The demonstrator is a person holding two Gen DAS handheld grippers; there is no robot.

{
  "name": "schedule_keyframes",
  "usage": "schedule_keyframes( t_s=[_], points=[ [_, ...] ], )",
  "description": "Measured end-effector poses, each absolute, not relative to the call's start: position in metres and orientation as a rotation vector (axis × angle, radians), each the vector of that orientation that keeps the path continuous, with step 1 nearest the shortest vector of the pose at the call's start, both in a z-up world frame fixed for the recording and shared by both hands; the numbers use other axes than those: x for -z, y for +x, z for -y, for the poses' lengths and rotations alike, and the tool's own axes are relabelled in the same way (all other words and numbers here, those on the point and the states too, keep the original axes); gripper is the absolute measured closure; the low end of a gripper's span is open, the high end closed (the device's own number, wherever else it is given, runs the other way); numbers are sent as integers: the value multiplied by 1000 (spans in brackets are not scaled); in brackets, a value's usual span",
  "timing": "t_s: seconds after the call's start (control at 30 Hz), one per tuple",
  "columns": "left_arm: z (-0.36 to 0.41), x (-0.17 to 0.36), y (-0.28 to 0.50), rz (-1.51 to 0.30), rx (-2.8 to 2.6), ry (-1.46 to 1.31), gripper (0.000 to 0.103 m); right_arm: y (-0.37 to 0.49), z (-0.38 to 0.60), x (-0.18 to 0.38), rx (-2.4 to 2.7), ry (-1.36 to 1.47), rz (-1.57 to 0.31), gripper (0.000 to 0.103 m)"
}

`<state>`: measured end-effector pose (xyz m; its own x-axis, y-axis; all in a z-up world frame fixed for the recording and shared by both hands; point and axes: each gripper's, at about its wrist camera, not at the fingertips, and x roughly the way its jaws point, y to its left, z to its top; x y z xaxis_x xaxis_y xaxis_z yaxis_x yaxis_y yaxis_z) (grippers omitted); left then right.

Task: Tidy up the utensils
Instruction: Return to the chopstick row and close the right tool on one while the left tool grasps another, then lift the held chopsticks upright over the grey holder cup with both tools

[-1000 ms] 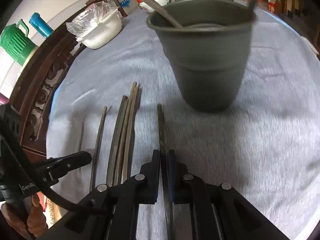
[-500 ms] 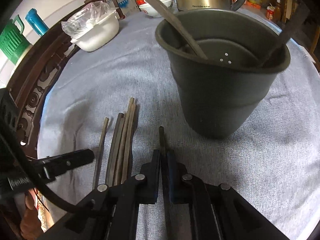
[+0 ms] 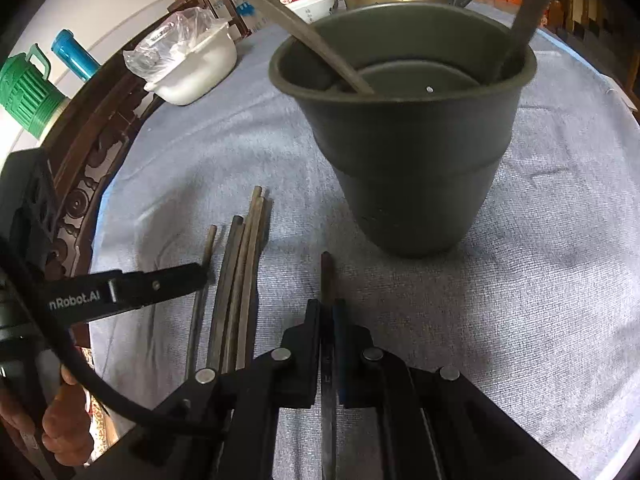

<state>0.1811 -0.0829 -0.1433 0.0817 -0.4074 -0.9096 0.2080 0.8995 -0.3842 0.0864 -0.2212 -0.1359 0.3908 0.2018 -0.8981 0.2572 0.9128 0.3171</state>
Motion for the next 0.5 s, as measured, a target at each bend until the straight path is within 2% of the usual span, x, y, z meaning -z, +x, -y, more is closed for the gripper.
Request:
schedule_keyframes(
  t_s=[0.23, 0.37, 0.5],
  points=[
    [93, 145, 186, -1413, 456, -166, 81, 97, 220, 135, 44, 427, -1175, 94],
    [91, 146, 186, -1398, 449, -149, 96, 97, 215, 132, 45, 386, -1168, 97],
    [82, 134, 179, -1344, 463, -151, 97, 88, 214, 116, 16, 384, -1112, 97]
  ],
)
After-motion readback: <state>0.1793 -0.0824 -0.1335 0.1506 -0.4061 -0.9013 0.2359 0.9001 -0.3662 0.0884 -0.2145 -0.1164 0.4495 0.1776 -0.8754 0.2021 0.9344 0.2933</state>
